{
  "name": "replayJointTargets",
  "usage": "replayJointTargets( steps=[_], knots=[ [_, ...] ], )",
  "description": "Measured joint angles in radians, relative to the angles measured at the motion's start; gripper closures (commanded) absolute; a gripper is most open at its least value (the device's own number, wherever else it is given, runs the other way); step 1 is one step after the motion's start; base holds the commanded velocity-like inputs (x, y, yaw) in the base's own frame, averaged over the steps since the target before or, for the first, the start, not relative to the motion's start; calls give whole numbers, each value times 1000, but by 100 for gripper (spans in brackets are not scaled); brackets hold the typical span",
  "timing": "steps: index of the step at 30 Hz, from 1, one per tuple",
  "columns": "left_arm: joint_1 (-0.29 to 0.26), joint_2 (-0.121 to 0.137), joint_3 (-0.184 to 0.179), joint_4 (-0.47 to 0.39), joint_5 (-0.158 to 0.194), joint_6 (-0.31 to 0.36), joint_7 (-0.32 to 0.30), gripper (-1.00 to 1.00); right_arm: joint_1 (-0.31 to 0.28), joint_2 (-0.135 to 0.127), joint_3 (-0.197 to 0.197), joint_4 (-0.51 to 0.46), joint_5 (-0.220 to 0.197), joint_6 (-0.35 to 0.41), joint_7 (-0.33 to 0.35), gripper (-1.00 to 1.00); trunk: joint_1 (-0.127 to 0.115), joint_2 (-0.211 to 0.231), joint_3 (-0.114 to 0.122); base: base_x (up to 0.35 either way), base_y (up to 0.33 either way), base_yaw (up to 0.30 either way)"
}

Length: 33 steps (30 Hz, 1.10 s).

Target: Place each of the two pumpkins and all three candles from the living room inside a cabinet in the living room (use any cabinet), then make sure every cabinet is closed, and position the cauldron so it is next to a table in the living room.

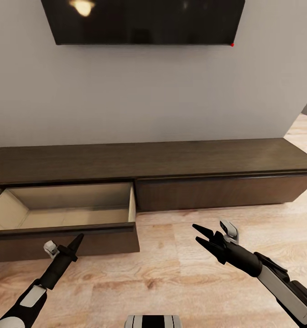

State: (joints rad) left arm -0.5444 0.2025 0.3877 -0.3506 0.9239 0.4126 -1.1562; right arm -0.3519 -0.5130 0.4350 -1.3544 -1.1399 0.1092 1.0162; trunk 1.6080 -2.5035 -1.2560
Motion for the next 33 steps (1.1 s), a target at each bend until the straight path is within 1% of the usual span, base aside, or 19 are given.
replayJointTargets(
  steps=[15,17,22,33],
  knots=[
    [0,0,0,0,0,-1,0,100,0,0,0,1,0,0,0,-100,0,0,0,-3,0,0],
    [-3,0,0,0,1,0,5,100,0,0,0,0,0,0,0,-100,0,0,0,-77,0,0],
    [-24,0,1,0,0,0,43,100,0,0,0,1,0,0,0,-100,0,0,0,-87,0,0],
    [-26,0,1,0,1,0,47,100,0,0,0,0,0,0,0,-100,0,0,0,-6,0,0]
  ],
)
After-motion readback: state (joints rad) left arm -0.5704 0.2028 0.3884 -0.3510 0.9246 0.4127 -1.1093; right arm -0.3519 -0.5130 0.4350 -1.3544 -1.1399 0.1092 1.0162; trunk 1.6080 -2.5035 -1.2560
